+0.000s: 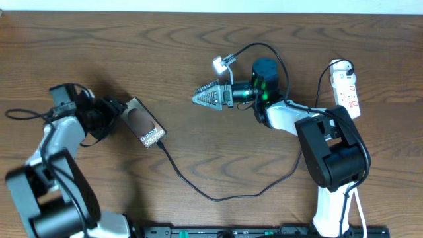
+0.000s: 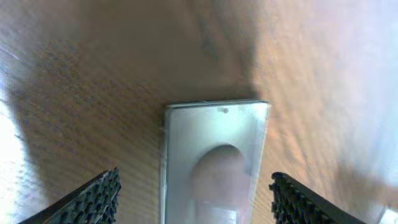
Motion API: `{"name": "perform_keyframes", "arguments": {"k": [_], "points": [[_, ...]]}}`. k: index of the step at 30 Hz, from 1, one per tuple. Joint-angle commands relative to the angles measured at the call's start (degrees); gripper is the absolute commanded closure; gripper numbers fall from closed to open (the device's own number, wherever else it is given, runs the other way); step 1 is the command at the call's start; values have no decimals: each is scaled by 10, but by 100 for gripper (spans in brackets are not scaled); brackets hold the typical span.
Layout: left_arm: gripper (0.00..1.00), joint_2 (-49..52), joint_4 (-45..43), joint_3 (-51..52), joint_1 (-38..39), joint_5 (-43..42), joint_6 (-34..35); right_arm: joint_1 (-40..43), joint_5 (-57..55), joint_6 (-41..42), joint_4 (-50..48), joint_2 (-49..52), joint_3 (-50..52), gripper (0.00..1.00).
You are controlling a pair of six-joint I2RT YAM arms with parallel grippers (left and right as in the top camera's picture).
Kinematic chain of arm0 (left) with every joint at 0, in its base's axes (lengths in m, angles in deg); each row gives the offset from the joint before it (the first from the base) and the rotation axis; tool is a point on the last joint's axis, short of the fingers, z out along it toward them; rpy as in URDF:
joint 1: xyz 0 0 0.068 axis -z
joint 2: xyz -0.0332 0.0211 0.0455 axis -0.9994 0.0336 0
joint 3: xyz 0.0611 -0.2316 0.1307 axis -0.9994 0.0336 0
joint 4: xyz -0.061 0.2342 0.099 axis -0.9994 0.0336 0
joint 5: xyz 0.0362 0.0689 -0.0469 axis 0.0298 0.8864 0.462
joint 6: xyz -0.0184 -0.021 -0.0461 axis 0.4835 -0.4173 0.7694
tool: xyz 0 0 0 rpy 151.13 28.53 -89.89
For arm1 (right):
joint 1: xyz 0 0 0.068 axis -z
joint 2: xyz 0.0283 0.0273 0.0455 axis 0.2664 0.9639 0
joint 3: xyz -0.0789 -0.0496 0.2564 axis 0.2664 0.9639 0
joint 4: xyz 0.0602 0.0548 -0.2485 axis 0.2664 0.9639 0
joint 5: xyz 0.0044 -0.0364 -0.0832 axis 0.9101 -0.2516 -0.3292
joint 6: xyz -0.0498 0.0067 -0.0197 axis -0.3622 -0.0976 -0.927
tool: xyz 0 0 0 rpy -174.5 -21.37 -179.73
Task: Plug charger to phone and switch on socket
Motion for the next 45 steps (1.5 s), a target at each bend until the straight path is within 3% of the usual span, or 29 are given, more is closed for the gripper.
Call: {"name": "perform_keyframes", "arguments": {"k": [1,10,13,14,16,21,31,39,45], "points": [[11,-93,2,2,3,-76,-71,0,-60,-5,65,-5,-9,1],[10,-249,39,2,51,-92,-87,17,-137,-41,233,-30,-14,1],[10,-269,39,2,70,-93,-87,24,-222,-129,419,-70,-38,1],[10,-274,41,2,85,-93,-87,26,-306,-181,553,-99,-70,1],[10,-274,43,2,98,-92,-87,26,-399,-214,678,-131,-116,1],[10,-273,43,2,121,-87,-90,44,-583,-243,872,-198,-228,1],[10,-273,43,2,122,-84,-103,259,-560,-327,1009,-210,-367,1],[10,-273,45,2,122,-84,-104,477,-448,-394,1028,-192,-373,1],[10,-273,45,2,122,-84,-104,557,-371,-473,1058,-146,-373,1]]}}
